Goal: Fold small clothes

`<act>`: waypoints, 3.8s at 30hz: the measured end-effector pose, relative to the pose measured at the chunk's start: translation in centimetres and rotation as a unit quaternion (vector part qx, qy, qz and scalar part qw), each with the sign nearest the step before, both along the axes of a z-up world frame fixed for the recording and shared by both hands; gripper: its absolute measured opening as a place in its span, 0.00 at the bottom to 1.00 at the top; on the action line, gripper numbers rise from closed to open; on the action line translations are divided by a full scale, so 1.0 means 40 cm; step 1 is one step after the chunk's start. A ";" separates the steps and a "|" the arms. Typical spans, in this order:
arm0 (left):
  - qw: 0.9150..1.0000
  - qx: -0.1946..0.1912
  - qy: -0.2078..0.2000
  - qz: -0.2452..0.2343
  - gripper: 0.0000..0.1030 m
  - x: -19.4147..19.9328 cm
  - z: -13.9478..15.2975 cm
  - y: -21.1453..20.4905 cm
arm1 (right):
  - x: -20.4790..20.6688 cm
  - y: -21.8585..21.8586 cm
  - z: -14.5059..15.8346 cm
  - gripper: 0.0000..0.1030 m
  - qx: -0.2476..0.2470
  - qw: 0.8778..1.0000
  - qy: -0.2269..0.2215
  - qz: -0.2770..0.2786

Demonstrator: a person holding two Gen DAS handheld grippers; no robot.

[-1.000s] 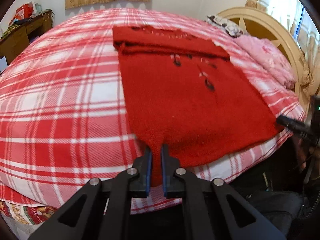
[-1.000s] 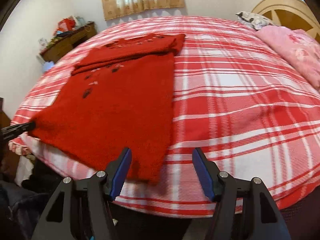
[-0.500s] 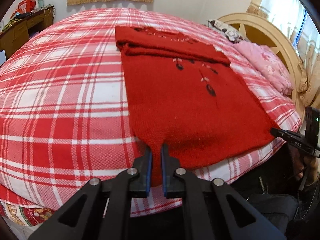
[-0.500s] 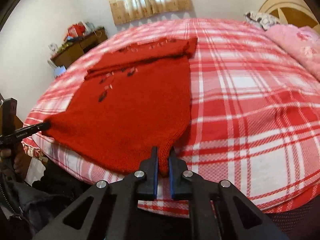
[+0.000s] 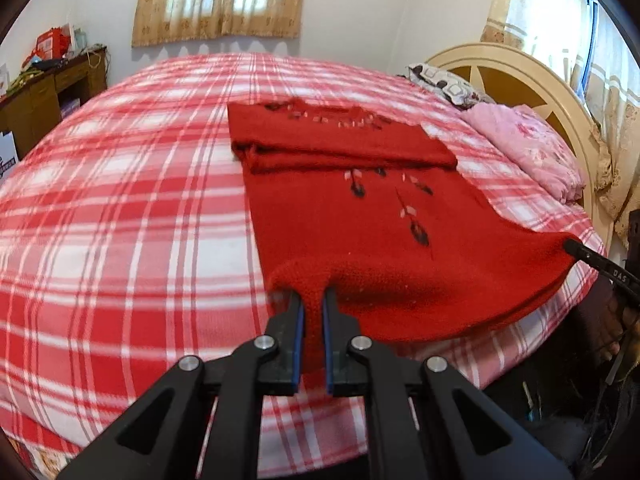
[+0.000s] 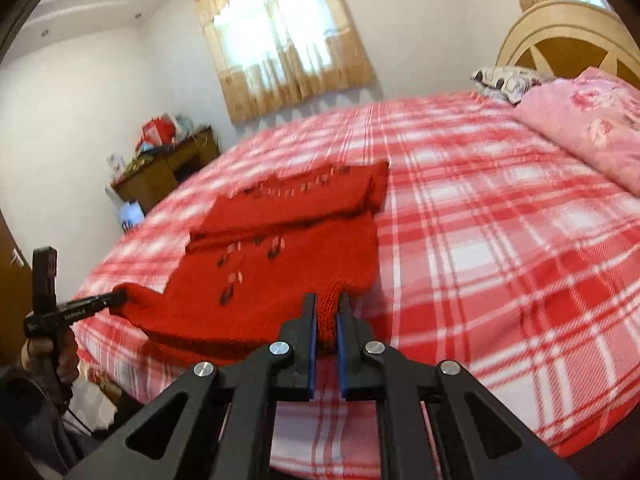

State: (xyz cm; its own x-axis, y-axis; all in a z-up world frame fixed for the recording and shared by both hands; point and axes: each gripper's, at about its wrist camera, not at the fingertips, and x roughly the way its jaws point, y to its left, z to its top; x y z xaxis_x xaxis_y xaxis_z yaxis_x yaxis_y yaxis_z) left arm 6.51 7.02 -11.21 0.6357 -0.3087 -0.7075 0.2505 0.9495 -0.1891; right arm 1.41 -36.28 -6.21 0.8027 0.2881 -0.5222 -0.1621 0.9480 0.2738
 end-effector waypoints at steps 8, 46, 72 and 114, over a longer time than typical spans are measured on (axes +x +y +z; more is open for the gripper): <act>0.999 -0.005 -0.041 0.007 0.08 0.084 0.076 0.002 | 0.085 0.012 0.094 0.07 -0.009 0.999 -0.048 -0.003; 0.997 0.013 -0.045 0.055 0.08 0.613 0.107 -0.003 | 0.753 0.069 0.063 0.07 -0.077 0.996 0.026 -0.030; 0.972 0.207 -0.050 0.101 0.79 0.738 -0.028 -0.052 | 0.958 0.223 -0.054 0.44 -0.153 0.984 0.089 0.011; 0.974 0.160 -0.051 0.151 0.99 0.526 -0.067 0.008 | 0.755 0.397 -0.167 0.50 -0.118 0.979 0.133 0.102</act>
State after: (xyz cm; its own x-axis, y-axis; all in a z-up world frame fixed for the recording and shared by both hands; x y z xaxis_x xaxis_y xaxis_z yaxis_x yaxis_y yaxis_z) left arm 27.56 7.34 -13.90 0.7348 0.1291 -0.6659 -0.0467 0.9890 0.1402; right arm 31.62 -20.41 -12.90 0.5680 0.2746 -0.7759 -0.3083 0.9450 0.1088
